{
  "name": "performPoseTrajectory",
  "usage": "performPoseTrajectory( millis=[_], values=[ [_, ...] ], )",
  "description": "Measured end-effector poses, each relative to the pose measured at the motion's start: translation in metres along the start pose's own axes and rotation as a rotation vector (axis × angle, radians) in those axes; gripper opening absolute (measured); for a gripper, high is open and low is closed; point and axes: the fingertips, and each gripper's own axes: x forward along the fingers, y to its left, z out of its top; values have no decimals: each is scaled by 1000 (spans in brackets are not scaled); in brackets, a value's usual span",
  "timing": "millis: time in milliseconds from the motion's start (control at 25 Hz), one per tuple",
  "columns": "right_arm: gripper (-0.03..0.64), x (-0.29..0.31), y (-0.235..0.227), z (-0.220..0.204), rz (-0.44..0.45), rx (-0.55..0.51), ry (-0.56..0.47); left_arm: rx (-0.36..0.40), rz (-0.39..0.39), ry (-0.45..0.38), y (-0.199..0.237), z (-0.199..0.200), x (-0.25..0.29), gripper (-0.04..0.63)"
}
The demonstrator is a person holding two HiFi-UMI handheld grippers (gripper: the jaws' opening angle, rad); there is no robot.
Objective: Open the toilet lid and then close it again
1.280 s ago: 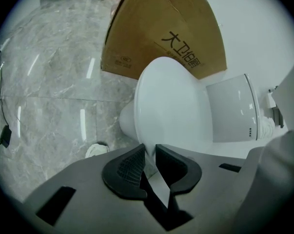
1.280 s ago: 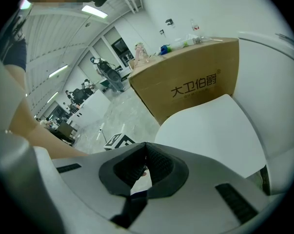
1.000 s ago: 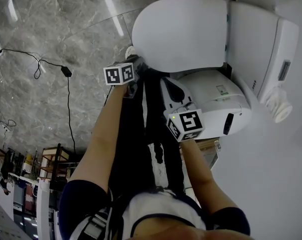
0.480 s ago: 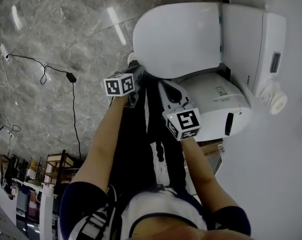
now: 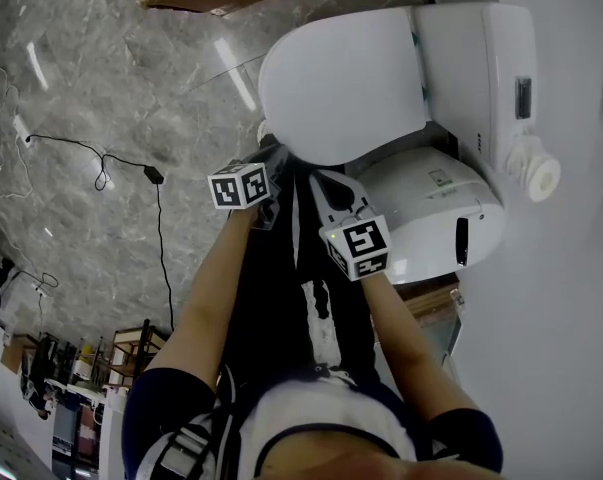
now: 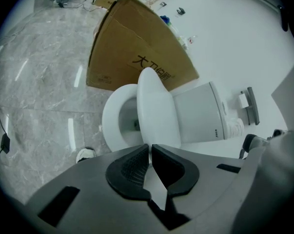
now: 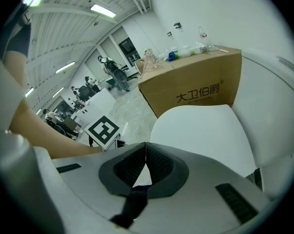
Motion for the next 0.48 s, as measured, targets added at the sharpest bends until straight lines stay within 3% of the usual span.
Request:
performPoseTrajectory(
  millis=[480],
  values=[
    [9,-22,-4,-8,-23,16,-1,89,-23,20,-54,3,-19,23]
  ],
)
